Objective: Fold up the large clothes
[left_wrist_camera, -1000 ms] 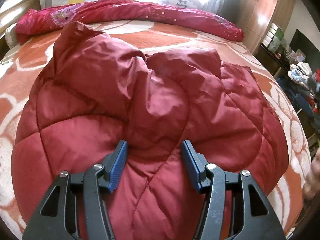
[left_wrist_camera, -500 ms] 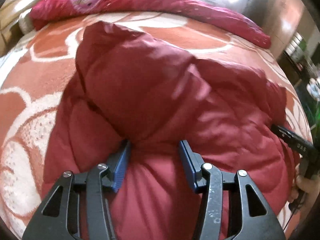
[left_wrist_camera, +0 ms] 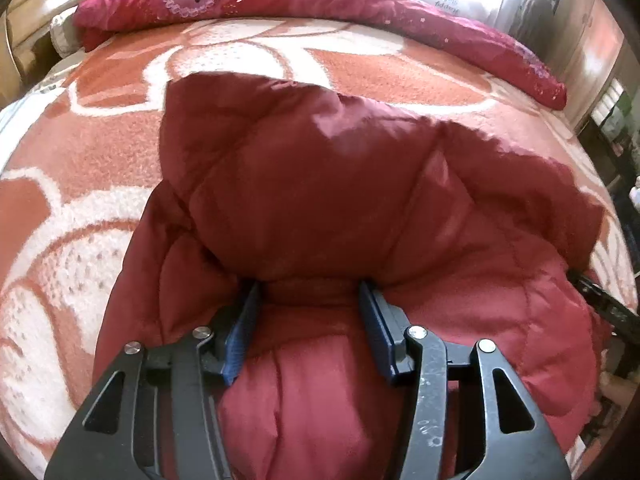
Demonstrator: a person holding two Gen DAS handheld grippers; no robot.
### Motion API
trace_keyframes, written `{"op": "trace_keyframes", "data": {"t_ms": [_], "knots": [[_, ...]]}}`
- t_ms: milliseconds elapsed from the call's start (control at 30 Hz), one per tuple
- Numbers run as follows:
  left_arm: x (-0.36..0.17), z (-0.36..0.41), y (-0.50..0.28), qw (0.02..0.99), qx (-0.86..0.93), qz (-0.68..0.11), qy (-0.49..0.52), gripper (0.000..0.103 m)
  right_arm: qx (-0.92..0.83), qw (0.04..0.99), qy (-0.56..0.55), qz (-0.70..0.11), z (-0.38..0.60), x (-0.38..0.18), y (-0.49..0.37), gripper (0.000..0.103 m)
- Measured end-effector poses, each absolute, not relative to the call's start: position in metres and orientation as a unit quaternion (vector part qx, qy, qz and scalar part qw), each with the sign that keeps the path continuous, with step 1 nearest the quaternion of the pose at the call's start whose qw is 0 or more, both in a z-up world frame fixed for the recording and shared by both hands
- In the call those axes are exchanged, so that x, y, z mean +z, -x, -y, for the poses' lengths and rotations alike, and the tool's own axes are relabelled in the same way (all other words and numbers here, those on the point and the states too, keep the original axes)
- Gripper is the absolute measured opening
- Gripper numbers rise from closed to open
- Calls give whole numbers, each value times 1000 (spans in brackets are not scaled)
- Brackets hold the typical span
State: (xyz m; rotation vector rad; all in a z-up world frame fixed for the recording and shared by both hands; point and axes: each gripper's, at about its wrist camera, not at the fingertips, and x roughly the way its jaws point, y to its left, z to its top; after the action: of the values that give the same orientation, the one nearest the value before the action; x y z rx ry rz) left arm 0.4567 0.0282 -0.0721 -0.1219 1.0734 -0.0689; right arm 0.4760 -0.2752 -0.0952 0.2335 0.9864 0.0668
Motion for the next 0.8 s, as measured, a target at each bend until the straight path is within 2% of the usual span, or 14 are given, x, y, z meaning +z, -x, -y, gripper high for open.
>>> {"op": "trace_keyframes", "data": {"t_ms": [300, 533, 667, 800], "knots": [[-34, -58, -402, 871, -60, -478, 96, 51, 41, 884, -133, -445, 280, -80, -462, 73], [-27, -84, -379, 871, -67, -466, 140, 52, 52, 895, -175, -408, 291, -58, -423, 73], [-26, -93, -366, 874, -62, -459, 147, 56, 65, 899, -172, -399, 293, -47, -394, 74], [-29, -110, -357, 876, -55, -450, 162, 65, 75, 901, -177, -390, 303, -38, -365, 82]]}}
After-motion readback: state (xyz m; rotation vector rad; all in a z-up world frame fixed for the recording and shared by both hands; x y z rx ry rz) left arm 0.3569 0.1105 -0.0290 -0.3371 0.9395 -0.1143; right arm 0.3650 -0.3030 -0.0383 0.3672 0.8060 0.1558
